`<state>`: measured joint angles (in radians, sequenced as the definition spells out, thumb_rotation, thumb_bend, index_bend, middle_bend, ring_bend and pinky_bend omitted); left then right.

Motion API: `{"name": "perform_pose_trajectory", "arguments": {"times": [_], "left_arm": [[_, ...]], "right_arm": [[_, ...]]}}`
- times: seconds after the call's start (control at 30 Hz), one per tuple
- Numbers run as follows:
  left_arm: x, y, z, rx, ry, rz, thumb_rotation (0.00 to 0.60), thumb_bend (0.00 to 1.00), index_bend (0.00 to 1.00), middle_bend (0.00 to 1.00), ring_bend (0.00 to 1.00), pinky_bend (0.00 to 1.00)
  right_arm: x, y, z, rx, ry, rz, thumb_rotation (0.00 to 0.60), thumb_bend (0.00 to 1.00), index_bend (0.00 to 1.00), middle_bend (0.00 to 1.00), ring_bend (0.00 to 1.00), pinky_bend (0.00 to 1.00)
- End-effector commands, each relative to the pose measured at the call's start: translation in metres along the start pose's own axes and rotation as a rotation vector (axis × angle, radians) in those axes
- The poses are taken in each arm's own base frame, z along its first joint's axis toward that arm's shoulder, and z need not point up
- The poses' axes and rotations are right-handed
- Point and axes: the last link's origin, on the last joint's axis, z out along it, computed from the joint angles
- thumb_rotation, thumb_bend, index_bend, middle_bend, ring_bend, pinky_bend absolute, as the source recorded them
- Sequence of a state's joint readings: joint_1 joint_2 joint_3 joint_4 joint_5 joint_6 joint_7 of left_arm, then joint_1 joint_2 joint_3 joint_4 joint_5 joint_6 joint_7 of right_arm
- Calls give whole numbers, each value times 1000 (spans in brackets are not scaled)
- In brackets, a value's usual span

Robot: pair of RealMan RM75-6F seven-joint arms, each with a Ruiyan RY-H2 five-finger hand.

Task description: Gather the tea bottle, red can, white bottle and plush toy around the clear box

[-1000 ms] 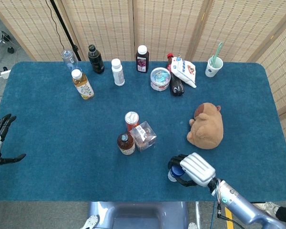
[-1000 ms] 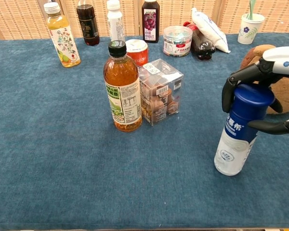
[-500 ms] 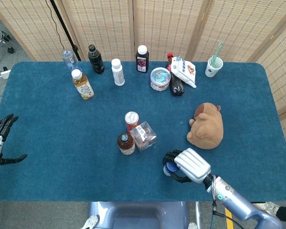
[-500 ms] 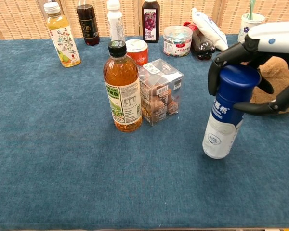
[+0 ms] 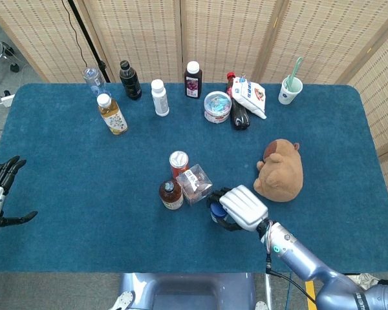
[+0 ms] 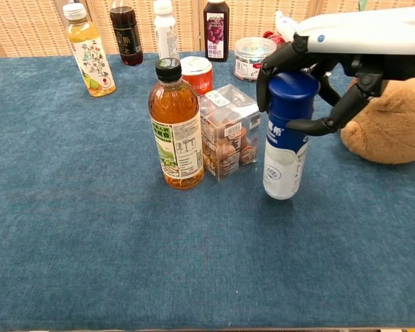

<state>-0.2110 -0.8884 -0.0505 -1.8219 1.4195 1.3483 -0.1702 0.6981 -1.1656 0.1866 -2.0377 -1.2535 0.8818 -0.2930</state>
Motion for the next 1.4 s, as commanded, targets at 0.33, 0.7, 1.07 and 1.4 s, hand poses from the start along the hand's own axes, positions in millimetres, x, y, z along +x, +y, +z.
{"name": "perform_pose_trajectory", "arguments": {"times": [0.33,0.7,1.07,1.4], "left_arm": [[0,1,-8,-23,-4,-13,600,114,0,0,0,0],[4,-2,-13,-38,10,-34,600,113,0,0,0,0],[3,-2,-9,-34,0,-32,600,114,0,0,0,0],[4,-3,-10,-34,3,-34,600,114,0,0,0,0]], "right_arm": [[5,-16,32,-39,29,26,600,799,530,483,490,654],[2,-10,43,-84,33,7,600,800,531,483,490,654],[-4,-12,52,-86,22,16,600,800,528,482,491,655],[-3,-4,49,-112,34,-27,600,797,520,471,490,653]]}}
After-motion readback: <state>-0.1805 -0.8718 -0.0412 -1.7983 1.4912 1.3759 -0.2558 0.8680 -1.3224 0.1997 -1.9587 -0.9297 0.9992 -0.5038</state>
